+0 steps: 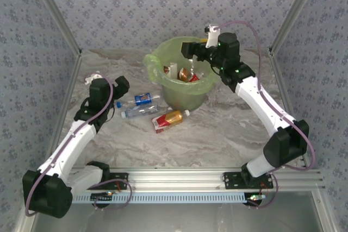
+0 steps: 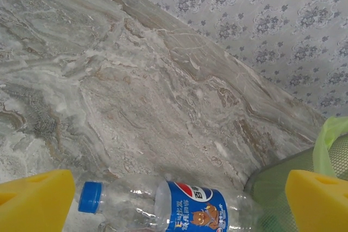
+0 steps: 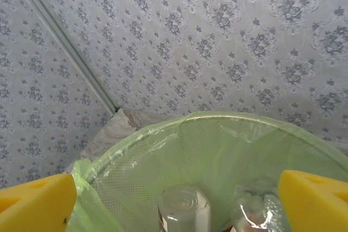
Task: Put the plastic bottles in the bin
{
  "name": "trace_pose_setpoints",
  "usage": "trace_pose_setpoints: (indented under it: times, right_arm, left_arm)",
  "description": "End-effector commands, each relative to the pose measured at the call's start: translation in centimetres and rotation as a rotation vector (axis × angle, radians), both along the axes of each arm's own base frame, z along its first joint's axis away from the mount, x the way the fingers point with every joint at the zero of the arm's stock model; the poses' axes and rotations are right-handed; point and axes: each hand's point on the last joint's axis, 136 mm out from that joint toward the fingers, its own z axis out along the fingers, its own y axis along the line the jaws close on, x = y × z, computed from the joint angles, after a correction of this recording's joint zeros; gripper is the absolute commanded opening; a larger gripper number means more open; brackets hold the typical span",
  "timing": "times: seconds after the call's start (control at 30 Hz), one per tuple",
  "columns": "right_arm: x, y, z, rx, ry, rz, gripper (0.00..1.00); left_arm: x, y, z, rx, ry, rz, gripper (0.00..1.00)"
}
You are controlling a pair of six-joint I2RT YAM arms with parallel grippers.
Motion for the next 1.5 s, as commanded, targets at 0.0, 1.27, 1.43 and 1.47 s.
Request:
trace_pose_setpoints:
  times: [0.0,1.27,1.43,1.47]
  right_arm:
    - [-1.1,-1.1,0.8,-0.029,-0.037,-0.037,0.99]
    - [-7.9,-7.8,-1.8,-0.035,0.004,-0.236,0.99]
    - [-7.9,-8.3,-2.6,-0.052,0.019,-0.260,0.99]
    - [-7.9,-8.4,-2.8,-0.053,0.024,-0.263,0.99]
  left_arm:
    - [0.2,-0.1,0.3,-0.018,0.000,-0.003,0.99]
    - [6.7,-2.9,-12.7,-0.101,0.482,-0.461,0.99]
    - [4.8,-3.9,-13.7,-0.144,0.499,-0.480,0.99]
    - [4.3,-4.3,-13.9,-0.151,0.503,-0.488,0.99]
